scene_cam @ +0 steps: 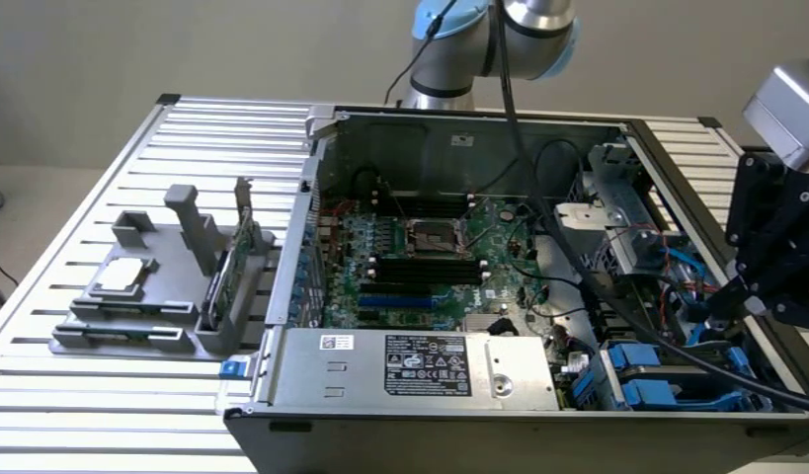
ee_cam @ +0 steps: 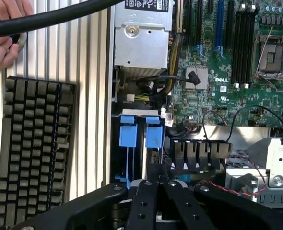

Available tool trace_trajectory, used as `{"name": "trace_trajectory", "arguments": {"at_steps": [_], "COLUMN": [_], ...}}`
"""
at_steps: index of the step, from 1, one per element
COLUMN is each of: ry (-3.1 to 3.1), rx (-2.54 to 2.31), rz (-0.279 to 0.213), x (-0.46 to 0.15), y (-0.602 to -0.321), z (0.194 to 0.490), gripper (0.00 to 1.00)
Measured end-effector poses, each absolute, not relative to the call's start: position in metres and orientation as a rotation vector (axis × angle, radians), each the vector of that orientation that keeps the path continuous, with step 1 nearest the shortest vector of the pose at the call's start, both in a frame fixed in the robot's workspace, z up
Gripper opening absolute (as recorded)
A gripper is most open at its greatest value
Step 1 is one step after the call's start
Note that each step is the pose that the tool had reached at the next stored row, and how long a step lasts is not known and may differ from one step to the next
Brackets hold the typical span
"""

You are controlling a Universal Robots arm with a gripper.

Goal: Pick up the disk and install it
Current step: 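Insert the disk into the insertion slot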

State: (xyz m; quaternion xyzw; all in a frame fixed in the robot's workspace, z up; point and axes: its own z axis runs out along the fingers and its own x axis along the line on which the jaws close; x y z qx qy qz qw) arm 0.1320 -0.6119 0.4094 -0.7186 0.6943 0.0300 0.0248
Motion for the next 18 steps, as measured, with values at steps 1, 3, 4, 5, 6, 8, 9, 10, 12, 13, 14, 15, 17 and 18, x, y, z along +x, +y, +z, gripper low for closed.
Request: {"name": "trace_trajectory", "arguments": {"at_steps": [1, 3, 4, 5, 6, 8, 9, 10, 12, 13, 14, 15, 17, 18], "ry": [2.146, 2.143, 2.142, 2.141, 2.140, 2.138, 2.138, 2.137, 2.137, 2.136, 2.136, 2.136, 2.135, 2.135], "rx": [-2.223, -2.224, -2.225, -2.225, -2.226, -2.227, -2.227, -2.228, -2.228, -2.229, -2.229, -2.229, -2.230, -2.230], "rz": [0.092, 0.090, 0.089, 0.088, 0.088, 0.087, 0.087, 0.087, 0.087, 0.087, 0.087, 0.087, 0.087, 0.087], "x": [0.133, 0.134, 0.134, 0.134, 0.134, 0.134, 0.134, 0.134, 0.134, 0.134, 0.134, 0.134, 0.134, 0.134], "y": [-0.611, -0.610, -0.609, -0.608, -0.607, -0.606, -0.606, -0.606, -0.606, -0.606, -0.606, -0.606, -0.606, -0.606], "z": [0.409, 0.407, 0.406, 0.405, 0.405, 0.403, 0.403, 0.403, 0.402, 0.402, 0.401, 0.399, 0.396, 0.394], "gripper": [0.11, 0.11, 0.11, 0.11, 0.11, 0.11, 0.11, 0.11, 0.11, 0.11, 0.11, 0.11, 0.11, 0.11]}}
